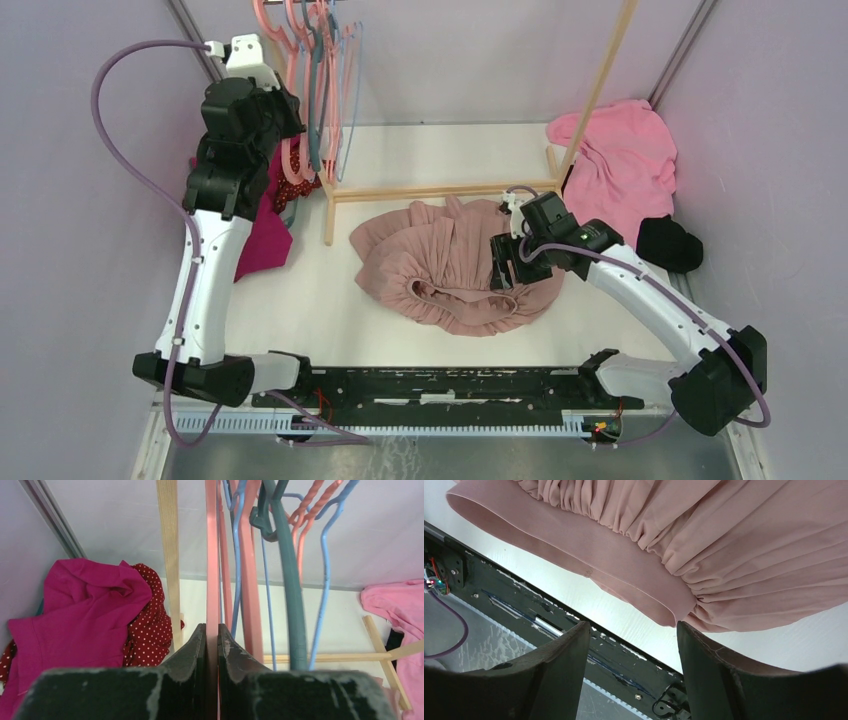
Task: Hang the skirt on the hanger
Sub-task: Pick up the hanger from the clothesline.
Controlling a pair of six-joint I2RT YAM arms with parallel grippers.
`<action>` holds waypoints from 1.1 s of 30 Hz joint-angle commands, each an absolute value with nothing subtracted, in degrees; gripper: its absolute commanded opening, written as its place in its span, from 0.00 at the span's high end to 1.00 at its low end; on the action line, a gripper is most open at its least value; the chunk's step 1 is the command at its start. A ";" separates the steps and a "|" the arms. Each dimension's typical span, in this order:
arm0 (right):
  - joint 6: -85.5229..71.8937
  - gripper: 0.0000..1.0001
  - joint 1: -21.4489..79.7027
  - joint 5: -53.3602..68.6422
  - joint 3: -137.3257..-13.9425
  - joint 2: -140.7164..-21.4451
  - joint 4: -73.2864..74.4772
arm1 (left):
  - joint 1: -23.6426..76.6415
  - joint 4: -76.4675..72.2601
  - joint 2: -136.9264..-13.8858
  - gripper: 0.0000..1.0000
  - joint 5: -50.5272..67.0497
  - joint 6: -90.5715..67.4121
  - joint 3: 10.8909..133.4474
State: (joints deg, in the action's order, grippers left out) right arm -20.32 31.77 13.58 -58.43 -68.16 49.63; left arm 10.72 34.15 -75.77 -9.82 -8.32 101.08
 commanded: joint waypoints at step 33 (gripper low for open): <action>-19.02 0.30 31.89 15.85 -55.91 -74.16 41.66 | 10.89 -20.64 -66.08 0.97 -9.78 -3.48 69.18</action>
